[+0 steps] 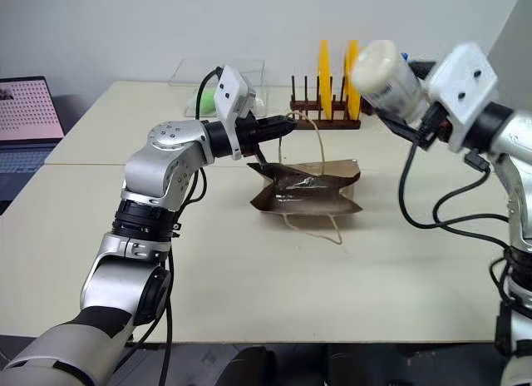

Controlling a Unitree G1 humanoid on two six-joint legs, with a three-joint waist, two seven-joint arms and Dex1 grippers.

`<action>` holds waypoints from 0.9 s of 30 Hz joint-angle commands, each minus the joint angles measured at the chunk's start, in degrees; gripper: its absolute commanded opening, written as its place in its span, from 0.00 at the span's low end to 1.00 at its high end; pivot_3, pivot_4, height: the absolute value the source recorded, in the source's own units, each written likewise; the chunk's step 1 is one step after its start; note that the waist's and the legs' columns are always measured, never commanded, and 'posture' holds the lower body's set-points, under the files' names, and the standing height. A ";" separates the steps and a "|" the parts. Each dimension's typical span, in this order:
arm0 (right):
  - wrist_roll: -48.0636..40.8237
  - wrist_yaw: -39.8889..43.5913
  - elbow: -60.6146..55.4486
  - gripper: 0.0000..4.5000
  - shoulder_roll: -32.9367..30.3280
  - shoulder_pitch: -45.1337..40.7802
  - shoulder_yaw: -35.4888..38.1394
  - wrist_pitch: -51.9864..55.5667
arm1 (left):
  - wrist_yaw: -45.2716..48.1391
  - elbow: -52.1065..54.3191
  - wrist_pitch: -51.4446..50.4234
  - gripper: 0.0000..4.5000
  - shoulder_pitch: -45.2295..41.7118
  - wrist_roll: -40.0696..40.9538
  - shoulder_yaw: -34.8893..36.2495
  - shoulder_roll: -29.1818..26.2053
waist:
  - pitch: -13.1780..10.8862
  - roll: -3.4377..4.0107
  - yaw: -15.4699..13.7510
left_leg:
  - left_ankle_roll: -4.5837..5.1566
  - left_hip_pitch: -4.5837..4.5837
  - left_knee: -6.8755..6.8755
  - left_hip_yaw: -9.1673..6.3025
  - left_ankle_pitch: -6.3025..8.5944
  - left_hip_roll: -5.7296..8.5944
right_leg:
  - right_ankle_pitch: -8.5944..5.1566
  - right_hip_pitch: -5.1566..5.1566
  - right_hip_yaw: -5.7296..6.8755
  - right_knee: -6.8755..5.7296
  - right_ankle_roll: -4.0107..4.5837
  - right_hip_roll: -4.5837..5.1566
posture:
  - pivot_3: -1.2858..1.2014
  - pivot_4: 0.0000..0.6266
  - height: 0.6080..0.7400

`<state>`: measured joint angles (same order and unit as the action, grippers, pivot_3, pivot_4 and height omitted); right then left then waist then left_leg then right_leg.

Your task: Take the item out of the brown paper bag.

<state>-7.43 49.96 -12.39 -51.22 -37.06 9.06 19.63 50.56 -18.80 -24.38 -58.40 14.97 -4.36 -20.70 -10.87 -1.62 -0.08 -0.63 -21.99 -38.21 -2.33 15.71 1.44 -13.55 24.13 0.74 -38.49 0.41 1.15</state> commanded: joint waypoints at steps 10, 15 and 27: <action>16.64 1.54 26.58 0.67 -4.05 5.74 -15.19 -23.26 | 0.06 2.80 0.09 0.00 0.08 0.14 0.37 -0.27 | -0.03 0.01 1.26 | -0.02 0.18 0.01 0.27 -0.02 -0.10 | -0.16 0.03 -0.19 -0.15 -0.27 -0.07 | 0.52 0.24 1.00; 17.59 5.44 32.90 0.67 -2.72 2.72 -18.74 -23.21 | 0.09 3.33 -0.32 0.00 0.37 0.14 0.38 -0.55 | -0.03 0.01 1.38 | -0.23 0.17 0.00 0.25 -0.14 -0.08 | -0.01 0.03 -0.19 -0.14 -0.01 -0.06 | 0.52 0.24 1.00; 19.47 8.37 38.66 0.99 -1.08 -0.43 -21.32 -26.33 | -0.02 4.34 -1.08 0.00 0.75 0.15 0.29 -0.70 | -0.03 0.01 1.40 | -0.24 0.18 -0.03 0.24 -0.15 -0.07 | -0.01 0.00 -0.18 -0.13 -0.01 -0.05 | 0.52 0.24 1.00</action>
<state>12.22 57.53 26.61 -51.92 -36.28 -12.64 -5.95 50.65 -17.22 -25.77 -56.88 15.00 -4.38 -21.00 -10.90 -1.61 1.32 -0.87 -21.81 -38.23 -2.10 15.56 1.37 -13.56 24.14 0.56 -38.63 0.40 1.10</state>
